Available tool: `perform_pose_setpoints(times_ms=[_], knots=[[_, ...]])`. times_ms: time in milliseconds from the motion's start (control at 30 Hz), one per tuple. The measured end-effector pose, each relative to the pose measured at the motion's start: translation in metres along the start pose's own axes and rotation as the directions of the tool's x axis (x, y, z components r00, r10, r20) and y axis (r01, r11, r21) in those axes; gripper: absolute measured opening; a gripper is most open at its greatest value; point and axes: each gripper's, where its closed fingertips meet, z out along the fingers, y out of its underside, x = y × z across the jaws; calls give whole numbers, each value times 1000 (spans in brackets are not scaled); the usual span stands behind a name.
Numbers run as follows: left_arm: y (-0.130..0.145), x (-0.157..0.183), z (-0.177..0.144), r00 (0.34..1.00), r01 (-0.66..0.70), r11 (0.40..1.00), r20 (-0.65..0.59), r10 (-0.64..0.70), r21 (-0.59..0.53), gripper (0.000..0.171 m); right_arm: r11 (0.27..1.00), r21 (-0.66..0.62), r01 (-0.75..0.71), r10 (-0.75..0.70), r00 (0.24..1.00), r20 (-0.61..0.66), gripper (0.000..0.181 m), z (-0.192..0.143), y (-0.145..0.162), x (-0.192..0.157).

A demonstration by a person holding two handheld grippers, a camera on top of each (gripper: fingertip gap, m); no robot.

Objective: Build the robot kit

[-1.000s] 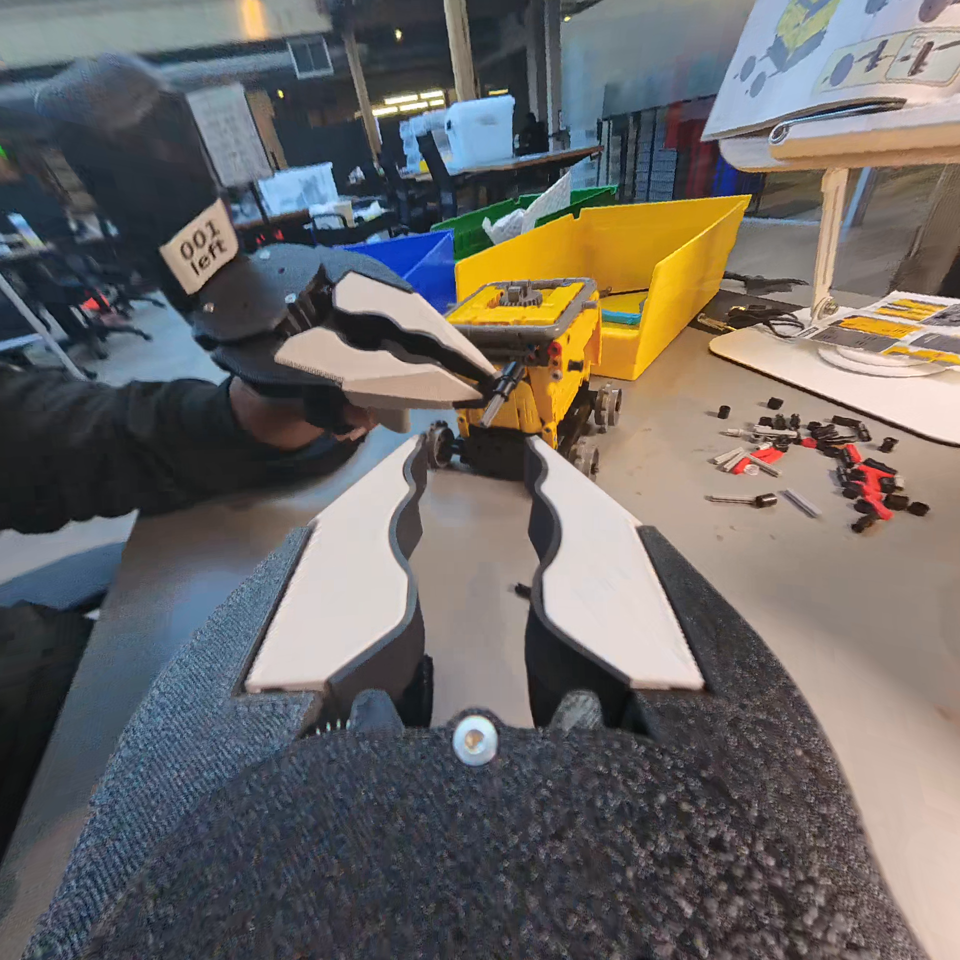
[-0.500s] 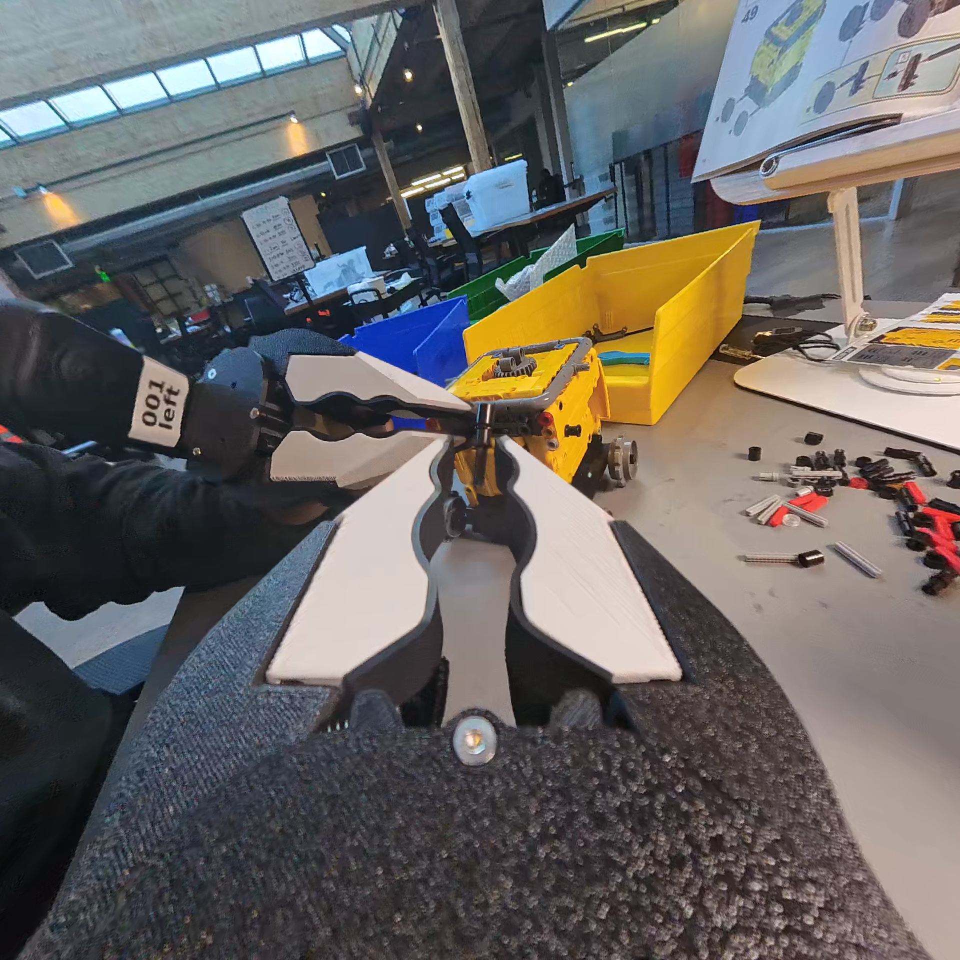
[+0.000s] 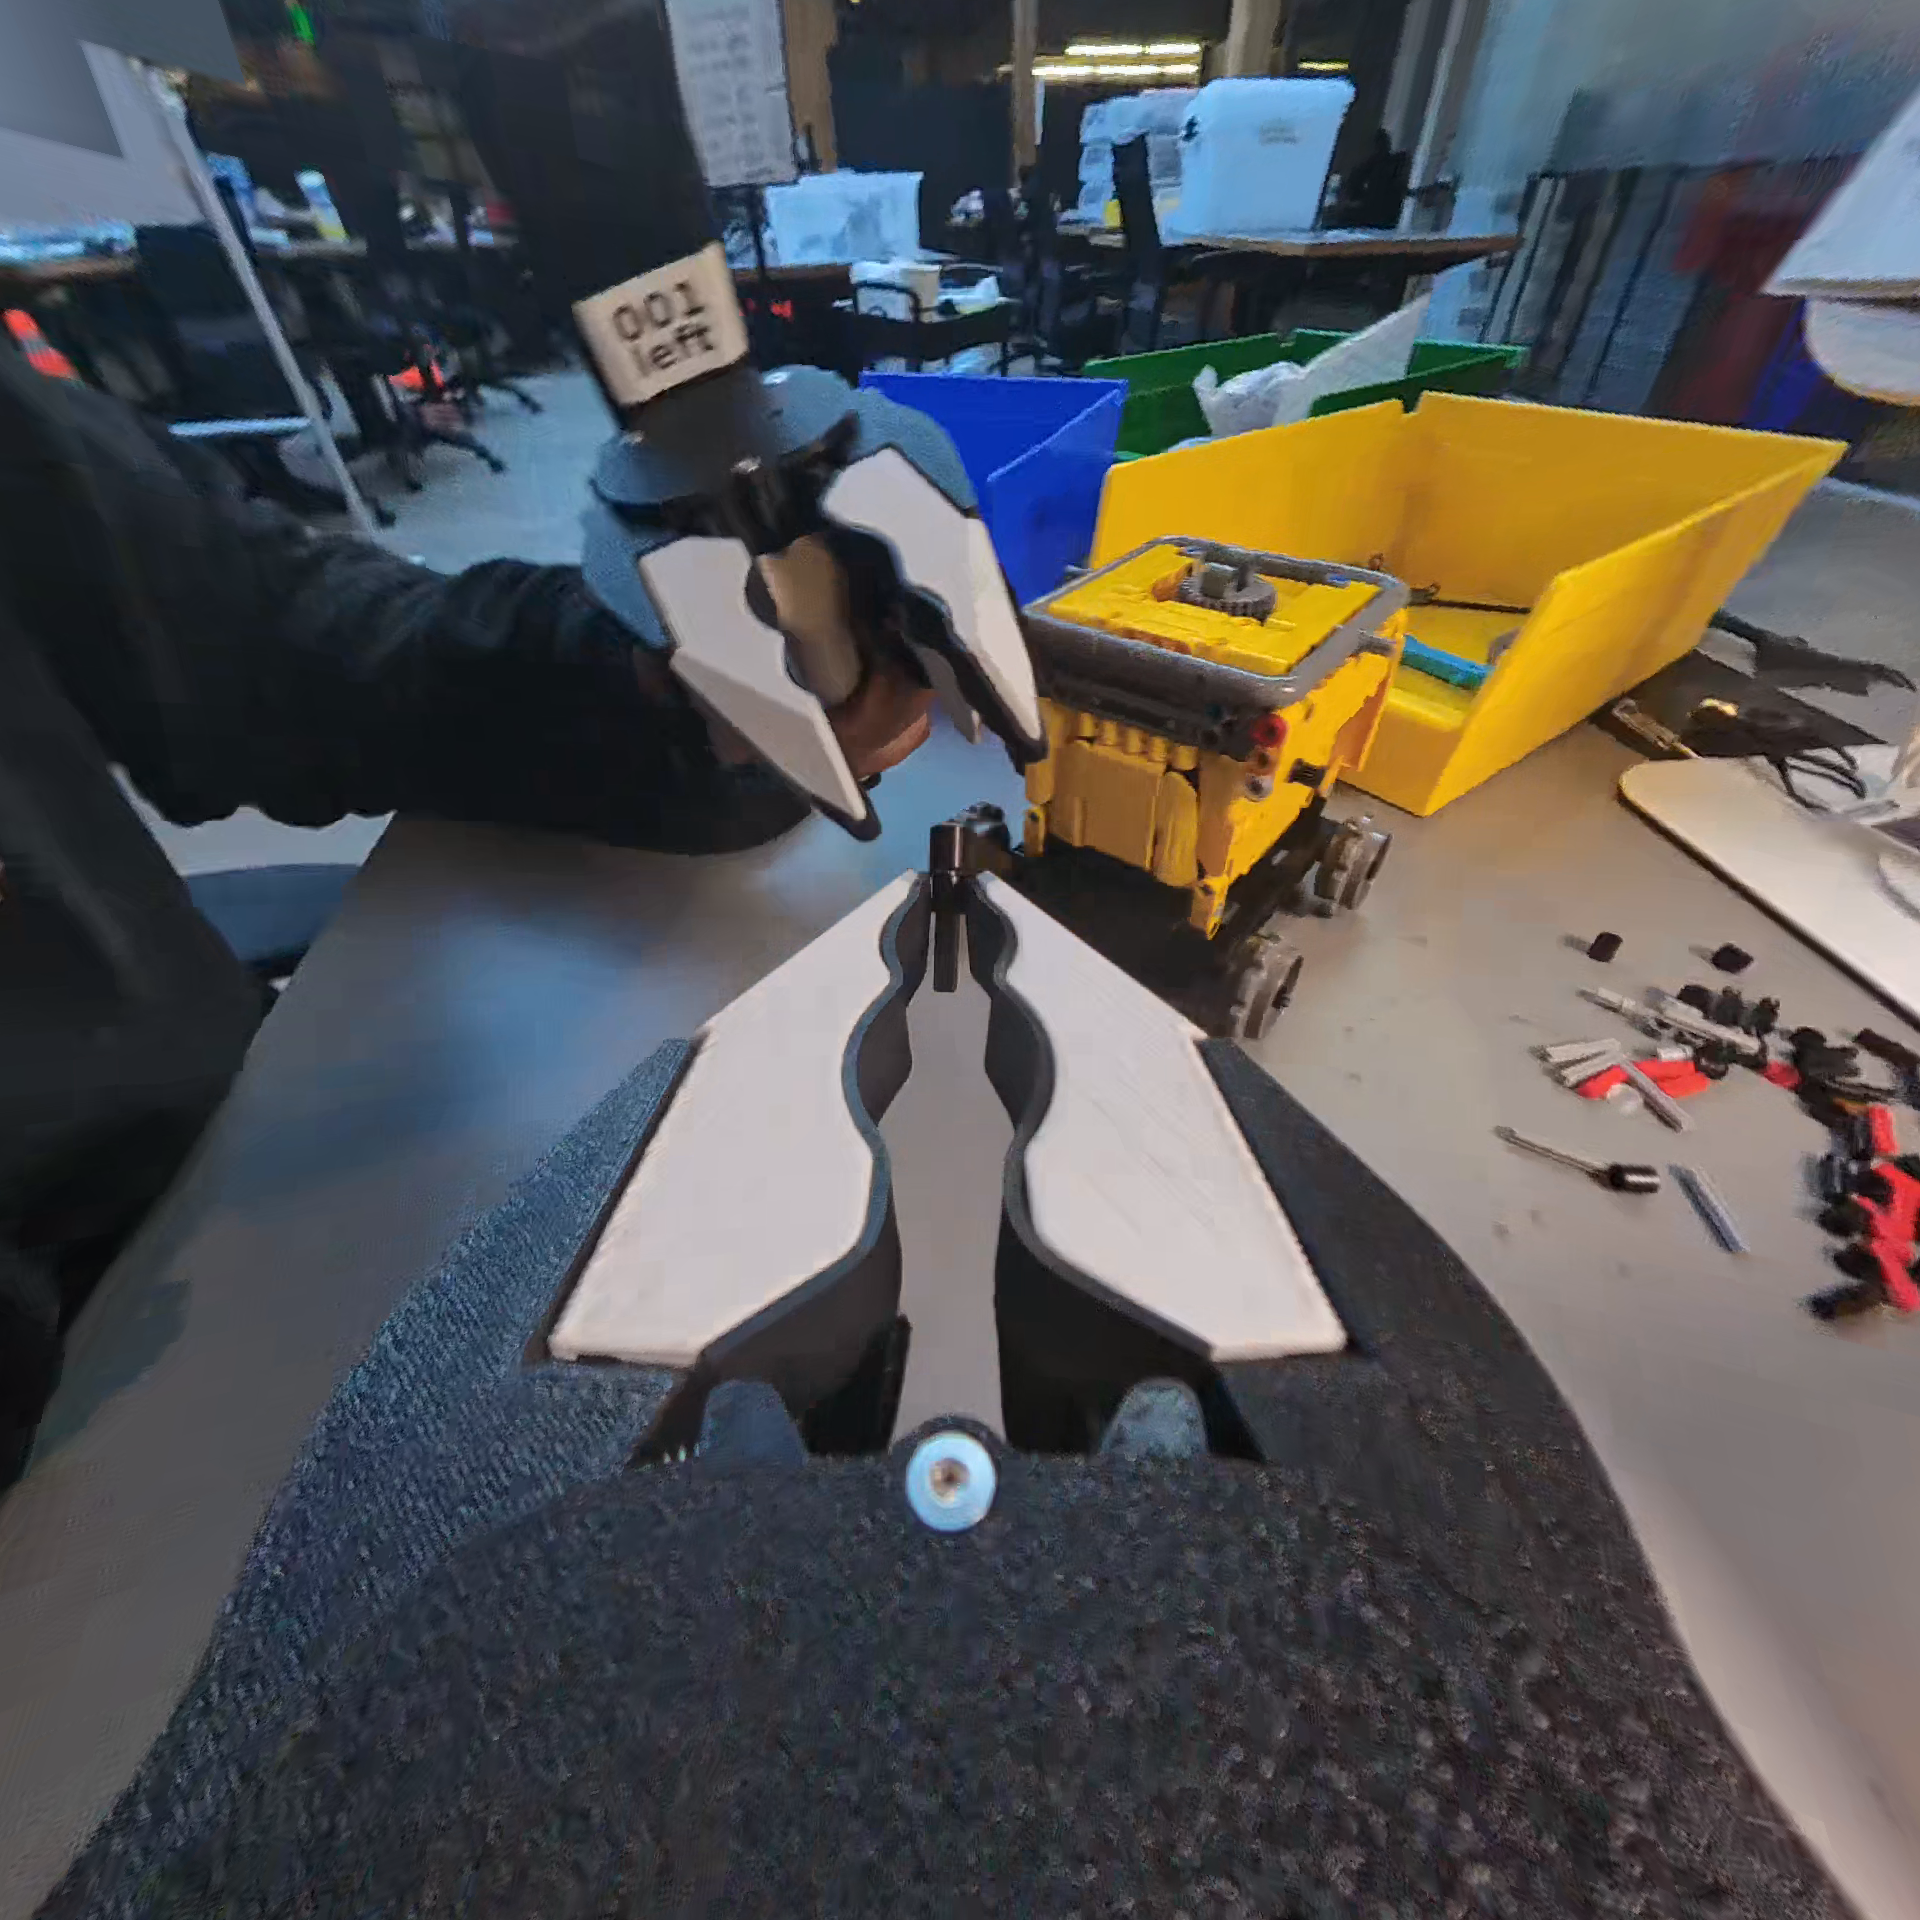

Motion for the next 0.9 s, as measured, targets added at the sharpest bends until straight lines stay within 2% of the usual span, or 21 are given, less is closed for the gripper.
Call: perform_pose_setpoints(times_ms=[133, 200, 300, 500, 667, 733, 800, 867, 900], knots=[[4, 23, -1, 990, 4, 999, -144, -9, -35, 28, 991, -19, 132, -130, 988, 84, 6, 2, -1, -25], [7, 32, 0, 981, 13, 998, -192, -24, -58, 13, 987, -23, 161, -158, 981, 110, 6, 5, 1, -32], [9, 41, -1, 968, 19, 997, -249, -36, -71, 5, 984, -26, 177, -173, 976, 130, 6, 4, 4, -35], [0, 47, -7, 952, 58, 998, -298, -66, -34, 5, 982, -36, 183, -175, 971, 162, 6, 3, 2, -43], [-10, 43, -8, 958, 77, 997, -277, -68, 22, 4, 990, -7, 142, -139, 977, 165, 6, 2, -3, -41], [-20, 38, -13, 960, 110, 991, -267, -85, 81, 4, 992, -8, 127, -124, 978, 166, 6, 0, -2, -40], [-58, 13, -43, 958, 221, 931, -246, -150, 290, 4, 971, -162, 175, -158, 981, 112, 6, -5, 31, -23], [-70, 0, -65, 976, 169, 922, -187, -109, 347, 5, 996, -62, 72, -62, 988, 141, 6, -11, 22, -28], [-68, 0, -67, 977, 170, 923, -183, -112, 346, 5, 995, -47, 90, -83, 989, 123, 6, -12, 18, -26]])
